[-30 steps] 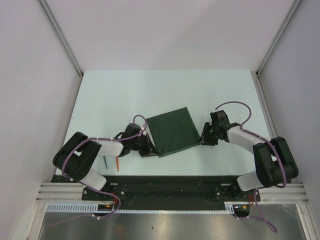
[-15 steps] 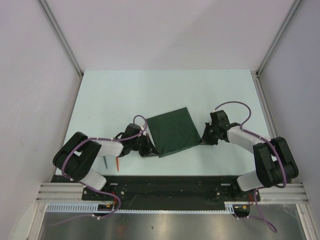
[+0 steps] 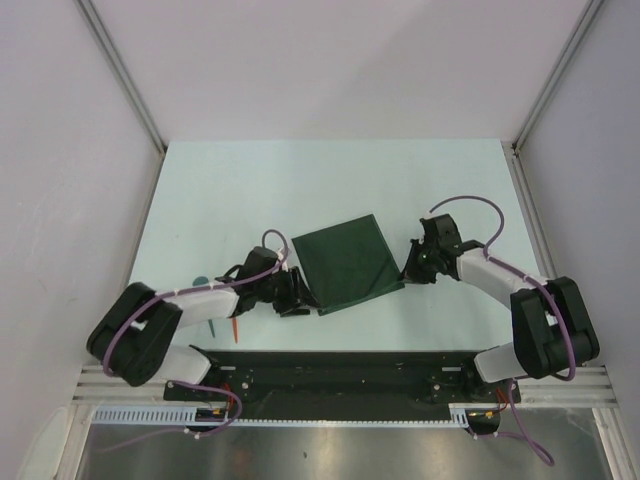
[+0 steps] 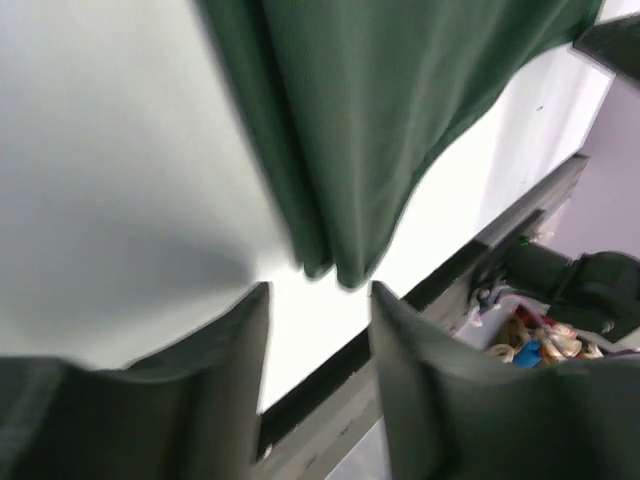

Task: Fold the napkin into a case and place the utensils inside
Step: Fold the top corner of the square-folded napkin at the center of the board.

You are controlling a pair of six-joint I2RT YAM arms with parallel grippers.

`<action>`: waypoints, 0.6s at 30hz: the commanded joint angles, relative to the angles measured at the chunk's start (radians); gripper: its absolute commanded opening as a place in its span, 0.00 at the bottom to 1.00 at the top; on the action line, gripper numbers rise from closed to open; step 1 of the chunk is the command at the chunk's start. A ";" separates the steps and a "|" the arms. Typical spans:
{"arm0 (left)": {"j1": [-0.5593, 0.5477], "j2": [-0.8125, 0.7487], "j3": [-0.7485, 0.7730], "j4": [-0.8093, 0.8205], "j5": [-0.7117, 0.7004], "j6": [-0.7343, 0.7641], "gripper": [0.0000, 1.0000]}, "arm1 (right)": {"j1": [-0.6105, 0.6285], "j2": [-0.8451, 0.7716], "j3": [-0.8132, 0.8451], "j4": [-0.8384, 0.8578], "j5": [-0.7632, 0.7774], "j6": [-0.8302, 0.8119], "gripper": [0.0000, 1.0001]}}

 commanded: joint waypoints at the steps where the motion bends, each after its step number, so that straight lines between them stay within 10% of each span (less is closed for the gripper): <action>1: -0.004 -0.149 0.075 -0.269 -0.099 0.090 0.54 | -0.001 -0.011 0.075 0.002 -0.034 -0.049 0.00; 18: 0.125 -0.219 0.228 -0.361 -0.176 0.165 0.56 | 0.143 0.275 0.341 0.099 -0.215 -0.047 0.00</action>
